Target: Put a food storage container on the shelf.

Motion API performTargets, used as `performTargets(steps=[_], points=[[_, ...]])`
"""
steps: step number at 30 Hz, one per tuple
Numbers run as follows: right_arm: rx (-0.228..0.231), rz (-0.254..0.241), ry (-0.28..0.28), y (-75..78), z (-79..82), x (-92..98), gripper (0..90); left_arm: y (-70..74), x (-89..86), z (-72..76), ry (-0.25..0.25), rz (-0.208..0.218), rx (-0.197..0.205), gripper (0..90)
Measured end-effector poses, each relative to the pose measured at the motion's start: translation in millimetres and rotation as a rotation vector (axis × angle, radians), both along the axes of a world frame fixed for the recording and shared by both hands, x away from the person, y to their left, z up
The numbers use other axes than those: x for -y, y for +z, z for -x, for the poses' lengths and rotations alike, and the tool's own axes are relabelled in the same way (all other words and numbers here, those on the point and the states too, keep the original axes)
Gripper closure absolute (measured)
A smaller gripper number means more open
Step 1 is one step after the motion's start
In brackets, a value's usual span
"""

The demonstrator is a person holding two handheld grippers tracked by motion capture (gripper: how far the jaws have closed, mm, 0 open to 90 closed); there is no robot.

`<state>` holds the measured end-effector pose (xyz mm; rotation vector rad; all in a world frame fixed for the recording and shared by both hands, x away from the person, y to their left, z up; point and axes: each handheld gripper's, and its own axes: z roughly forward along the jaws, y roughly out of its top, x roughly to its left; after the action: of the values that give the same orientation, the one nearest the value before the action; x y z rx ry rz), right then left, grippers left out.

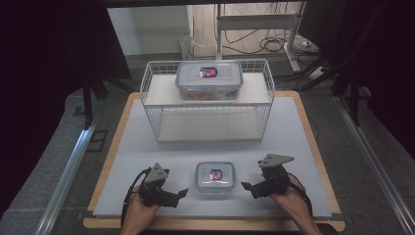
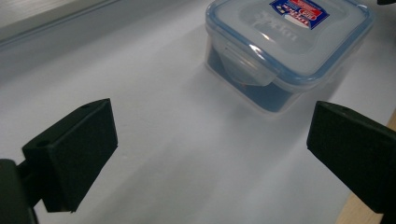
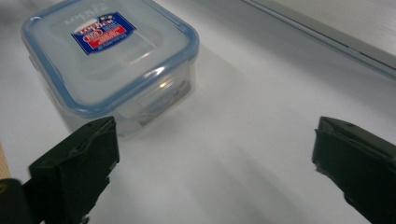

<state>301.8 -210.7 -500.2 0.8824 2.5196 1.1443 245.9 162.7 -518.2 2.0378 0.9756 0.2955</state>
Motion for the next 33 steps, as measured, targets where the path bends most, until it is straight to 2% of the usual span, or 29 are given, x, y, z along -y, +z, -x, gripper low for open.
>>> performTargets(steps=[3, 6, 8, 12, 16, 19, 20, 24, 25, 26, 30, 33], points=[[-0.011, -0.01, 0.01, 1.5, -0.9, -2.9, 0.0, 3.5, 3.9, -3.9, 0.002, 0.0, -0.024, 1.8], [-0.026, -0.017, 0.026, 2.5, -1.9, -7.8, 0.0, 5.7, 6.5, -8.6, -0.003, 0.021, -0.038, 2.1], [-0.03, 0.0, 0.028, 3.0, -2.1, -12.2, 0.0, 7.0, 8.2, -13.8, -0.026, 0.053, -0.06, 2.7], [-0.064, 0.021, 0.029, 4.0, -2.5, -21.0, 0.0, 9.7, 12.1, -23.9, -0.066, 0.085, -0.1, 5.2], [-0.133, -0.001, 0.029, 5.4, -5.0, -24.9, 0.8, 8.9, 16.0, -33.7, -0.091, 0.118, -0.138, 9.2], [-0.16, -0.022, 0.031, 6.8, -6.8, -25.7, 4.4, 6.5, 19.4, -39.3, -0.103, 0.128, -0.16, 10.6], [-0.186, -0.05, 0.037, 7.7, -9.2, -28.0, 9.1, 3.3, 23.6, -44.9, -0.111, 0.134, -0.182, 10.7], [-0.226, -0.058, 0.044, 5.3, -14.2, -36.0, 15.7, -2.8, 33.0, -53.3, -0.137, 0.15, -0.225, 11.2], [-0.243, -0.052, 0.047, 3.4, -15.8, -38.7, 16.2, -4.1, 35.7, -54.5, -0.144, 0.153, -0.236, 11.3], [-0.264, -0.068, 0.049, 1.7, -17.6, -40.4, 17.4, -5.3, 37.9, -55.4, -0.152, 0.155, -0.245, 11.4], [-0.344, -0.109, 0.061, -2.6, -23.0, -44.7, 21.3, -8.7, 39.9, -56.2, -0.188, 0.219, -0.301, 14.8], [-0.398, -0.144, 0.061, -5.4, -25.2, -44.5, 25.1, -8.3, 41.0, -52.9, -0.188, 0.209, -0.314, 16.6]])
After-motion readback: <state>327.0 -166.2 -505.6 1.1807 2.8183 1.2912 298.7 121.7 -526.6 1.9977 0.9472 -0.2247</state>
